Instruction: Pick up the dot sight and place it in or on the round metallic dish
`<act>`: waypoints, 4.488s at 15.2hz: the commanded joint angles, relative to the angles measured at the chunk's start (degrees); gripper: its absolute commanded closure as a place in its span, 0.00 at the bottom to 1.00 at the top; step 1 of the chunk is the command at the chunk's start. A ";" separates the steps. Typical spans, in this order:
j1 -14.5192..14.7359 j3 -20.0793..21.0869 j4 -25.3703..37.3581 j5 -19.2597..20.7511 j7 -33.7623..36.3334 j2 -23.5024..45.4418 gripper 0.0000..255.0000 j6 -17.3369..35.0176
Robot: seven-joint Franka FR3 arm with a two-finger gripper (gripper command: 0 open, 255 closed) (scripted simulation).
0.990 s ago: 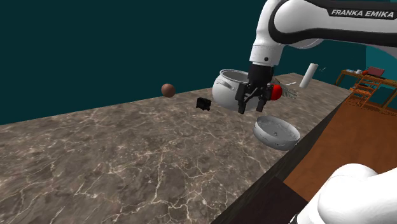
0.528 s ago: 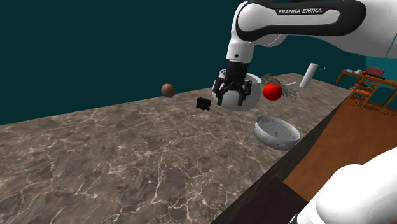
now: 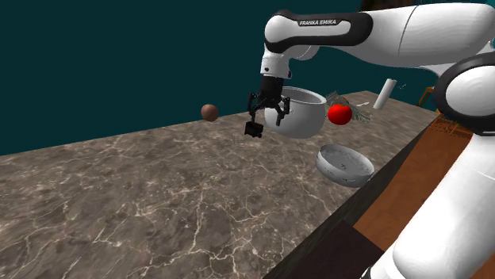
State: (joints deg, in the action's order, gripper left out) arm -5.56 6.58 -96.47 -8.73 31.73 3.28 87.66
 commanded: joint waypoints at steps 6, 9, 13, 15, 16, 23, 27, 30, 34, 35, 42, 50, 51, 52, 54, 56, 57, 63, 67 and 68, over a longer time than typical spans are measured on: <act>-1.00 -1.74 20.34 -0.13 7.80 18.04 0.00 -4.24; -0.75 -1.81 16.58 -0.24 7.57 16.97 0.00 -1.52; -0.38 -1.89 12.03 -0.41 7.31 15.87 0.00 1.94; -0.37 -1.85 11.41 -0.42 7.29 15.74 0.00 2.43; -0.38 -1.84 11.41 -0.42 7.29 15.74 0.00 2.43; -0.42 -1.81 11.37 -0.41 7.28 15.72 1.00 2.45; -0.47 -1.83 11.37 -0.40 7.23 15.64 1.00 2.38; -0.47 -1.85 11.40 -0.38 7.21 15.75 1.00 2.44; -0.42 -1.80 12.86 -0.41 7.53 15.68 1.00 0.94; -0.43 -1.79 13.62 -0.41 7.65 15.67 1.00 0.18; -0.48 -1.74 19.65 -0.43 8.54 16.13 1.00 -5.32; -0.49 -1.63 28.35 -0.49 9.73 17.82 1.00 -12.24; -0.48 -1.61 29.63 -0.50 9.90 18.15 1.00 -13.18; -0.48 -1.59 30.96 -0.52 10.08 18.51 1.00 -14.13; -0.46 -1.54 33.81 -0.54 10.45 19.35 1.00 -16.12; -0.97 -1.73 29.81 -0.66 9.70 16.31 1.00 -15.27; -1.45 -1.94 25.31 -0.75 8.85 13.24 1.00 -13.95; -3.85 -3.59 4.92 -0.81 4.02 -1.93 1.00 -9.43; -5.21 -5.03 -5.25 -0.29 0.93 -10.53 1.00 -8.33; -5.54 -5.43 -7.52 -0.08 0.16 -12.57 1.00 -8.23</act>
State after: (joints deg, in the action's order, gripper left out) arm -10.67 1.64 -100.93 -9.04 32.90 -6.58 79.26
